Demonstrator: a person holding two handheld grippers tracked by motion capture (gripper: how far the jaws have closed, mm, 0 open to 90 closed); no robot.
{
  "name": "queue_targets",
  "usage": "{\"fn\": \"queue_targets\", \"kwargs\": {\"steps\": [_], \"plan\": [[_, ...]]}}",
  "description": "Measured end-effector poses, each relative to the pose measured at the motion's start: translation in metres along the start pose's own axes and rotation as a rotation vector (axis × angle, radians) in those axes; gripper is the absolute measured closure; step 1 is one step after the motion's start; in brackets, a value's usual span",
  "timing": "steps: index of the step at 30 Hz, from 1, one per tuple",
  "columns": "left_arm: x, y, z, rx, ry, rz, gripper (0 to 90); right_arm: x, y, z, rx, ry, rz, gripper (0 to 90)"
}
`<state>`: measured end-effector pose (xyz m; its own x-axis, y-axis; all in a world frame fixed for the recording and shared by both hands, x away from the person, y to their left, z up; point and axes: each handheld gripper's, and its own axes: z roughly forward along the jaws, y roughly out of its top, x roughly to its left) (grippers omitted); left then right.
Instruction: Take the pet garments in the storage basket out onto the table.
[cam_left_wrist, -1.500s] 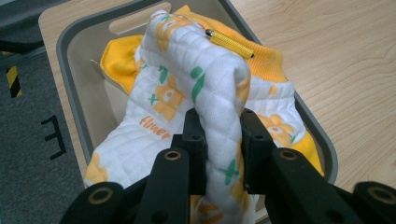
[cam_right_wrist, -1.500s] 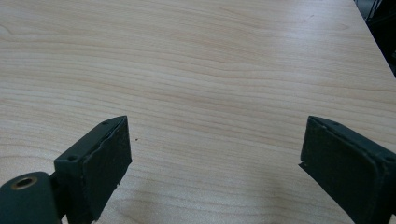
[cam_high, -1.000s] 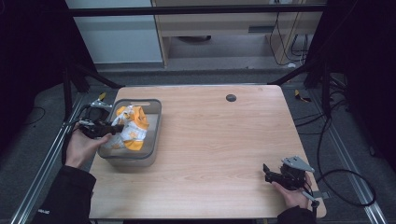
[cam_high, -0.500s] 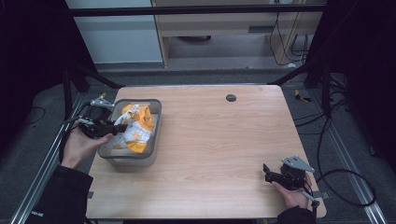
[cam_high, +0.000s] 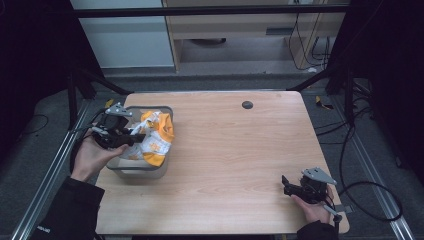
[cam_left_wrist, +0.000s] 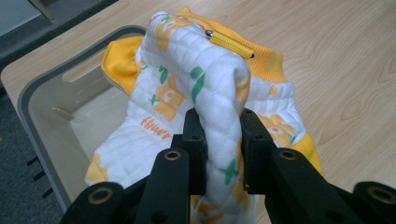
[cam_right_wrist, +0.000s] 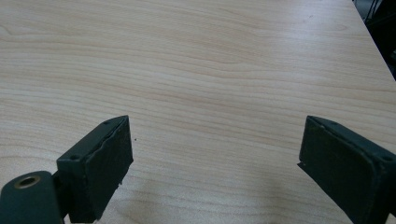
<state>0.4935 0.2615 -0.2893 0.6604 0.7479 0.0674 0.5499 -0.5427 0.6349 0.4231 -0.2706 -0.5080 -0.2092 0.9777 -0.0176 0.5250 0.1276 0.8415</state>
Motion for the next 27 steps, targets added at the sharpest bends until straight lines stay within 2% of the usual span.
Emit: {"fn": "queue_targets", "kwargs": {"steps": [18, 27], "plan": [[-0.026, 0.017, 0.007, 0.007, -0.047, 0.08, 75.4, 0.0, 0.0, 0.0, -0.001, -0.001, 0.003, 9.8], [-0.041, 0.027, 0.016, 0.018, -0.077, 0.12, 75.4, 0.0, 0.0, 0.0, -0.001, -0.002, -0.001, 10.0]]}}
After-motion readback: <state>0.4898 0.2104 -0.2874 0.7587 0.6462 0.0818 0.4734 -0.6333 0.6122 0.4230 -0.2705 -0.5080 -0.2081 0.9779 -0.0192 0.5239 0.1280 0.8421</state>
